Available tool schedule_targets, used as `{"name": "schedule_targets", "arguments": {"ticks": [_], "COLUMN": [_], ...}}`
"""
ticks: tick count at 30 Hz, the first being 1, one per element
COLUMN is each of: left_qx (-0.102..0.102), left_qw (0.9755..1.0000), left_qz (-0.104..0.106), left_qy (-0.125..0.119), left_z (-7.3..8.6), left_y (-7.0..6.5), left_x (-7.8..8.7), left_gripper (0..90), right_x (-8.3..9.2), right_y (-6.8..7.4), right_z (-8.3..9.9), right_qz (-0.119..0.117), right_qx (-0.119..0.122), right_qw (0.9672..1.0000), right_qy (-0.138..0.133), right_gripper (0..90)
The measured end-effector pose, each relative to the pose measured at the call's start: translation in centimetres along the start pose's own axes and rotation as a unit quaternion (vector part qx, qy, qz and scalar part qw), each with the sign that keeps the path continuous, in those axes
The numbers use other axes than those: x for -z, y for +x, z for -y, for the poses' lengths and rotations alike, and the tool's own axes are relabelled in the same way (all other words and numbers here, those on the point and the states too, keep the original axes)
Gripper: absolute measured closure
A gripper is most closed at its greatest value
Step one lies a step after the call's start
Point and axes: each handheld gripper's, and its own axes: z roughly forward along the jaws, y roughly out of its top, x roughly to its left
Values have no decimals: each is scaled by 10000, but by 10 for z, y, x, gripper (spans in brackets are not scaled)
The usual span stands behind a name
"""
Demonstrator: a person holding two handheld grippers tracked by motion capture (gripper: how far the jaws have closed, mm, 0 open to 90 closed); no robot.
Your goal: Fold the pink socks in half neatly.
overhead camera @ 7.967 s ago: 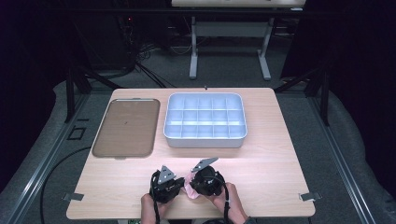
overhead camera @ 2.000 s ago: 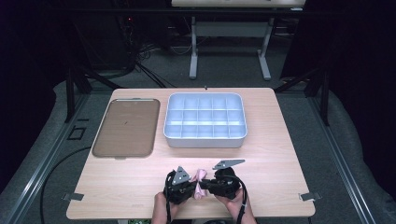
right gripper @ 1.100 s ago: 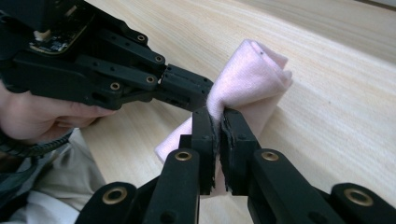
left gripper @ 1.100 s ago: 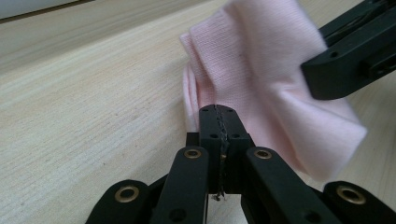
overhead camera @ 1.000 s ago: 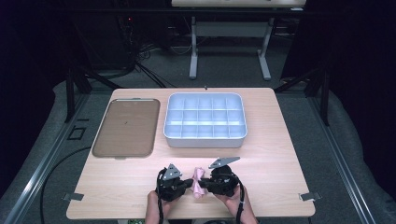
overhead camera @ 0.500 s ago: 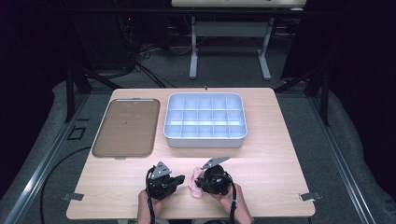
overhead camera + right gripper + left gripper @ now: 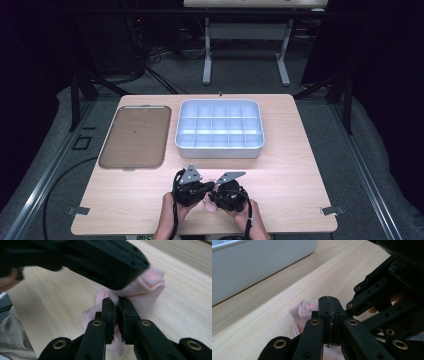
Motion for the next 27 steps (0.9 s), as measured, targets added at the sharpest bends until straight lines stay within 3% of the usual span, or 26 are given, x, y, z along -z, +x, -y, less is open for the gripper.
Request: {"name": "schedule_targets", "arguments": {"ticks": [8, 18, 23, 25, 27], "left_qx": [-169, -41, -42, -74, -69], "left_qw": [9988, 9988, 9987, 9984, 9984], "left_qz": [-281, -333, -379, -443, -466], "left_qy": [363, 370, 327, 329, 327], "left_z": [3, 12, 13, 12, 12], "left_y": [5, 14, 13, 11, 11], "left_x": [-15, -18, -18, -18, -17], "left_gripper": [897, 899, 899, 899, 898], "right_x": [0, 2, 6, 10, 14], "right_y": [2, 6, 1, -5, -12], "right_z": [2, 4, 5, 6, 7], "right_qz": [54, 40, -172, -365, -427], "right_qx": [-21, 29, -146, -321, -559], "right_qw": [10000, 10000, 9997, 9988, 9975], "right_qy": [-53, -28, 22, 99, 5], "right_gripper": [830, 754, 662, 574, 553]}}
